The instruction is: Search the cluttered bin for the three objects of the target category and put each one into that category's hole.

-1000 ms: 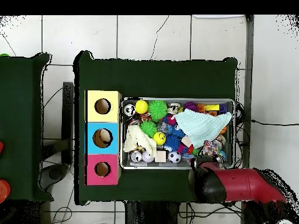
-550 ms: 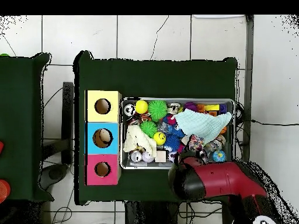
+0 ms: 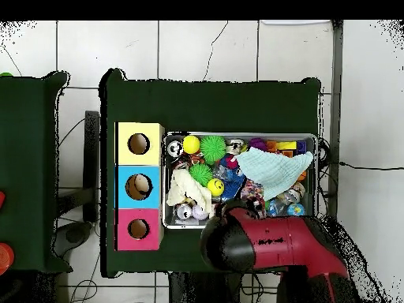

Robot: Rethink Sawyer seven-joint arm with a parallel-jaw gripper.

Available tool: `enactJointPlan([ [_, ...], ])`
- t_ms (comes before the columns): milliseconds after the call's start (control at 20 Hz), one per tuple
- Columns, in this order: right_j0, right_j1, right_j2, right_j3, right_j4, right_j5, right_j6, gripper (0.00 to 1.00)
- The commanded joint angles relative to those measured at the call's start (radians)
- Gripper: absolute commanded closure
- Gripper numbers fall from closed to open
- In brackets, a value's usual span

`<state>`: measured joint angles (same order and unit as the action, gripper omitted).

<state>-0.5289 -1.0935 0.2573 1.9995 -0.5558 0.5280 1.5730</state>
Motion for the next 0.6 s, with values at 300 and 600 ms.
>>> enactJointPlan([
  [300,0.149,-0.043,-0.052,0.064,0.086,0.145,0.168,1.0],
  [600,0.231,-0.058,-0.097,0.07,0.126,0.141,0.222,1.0],
])
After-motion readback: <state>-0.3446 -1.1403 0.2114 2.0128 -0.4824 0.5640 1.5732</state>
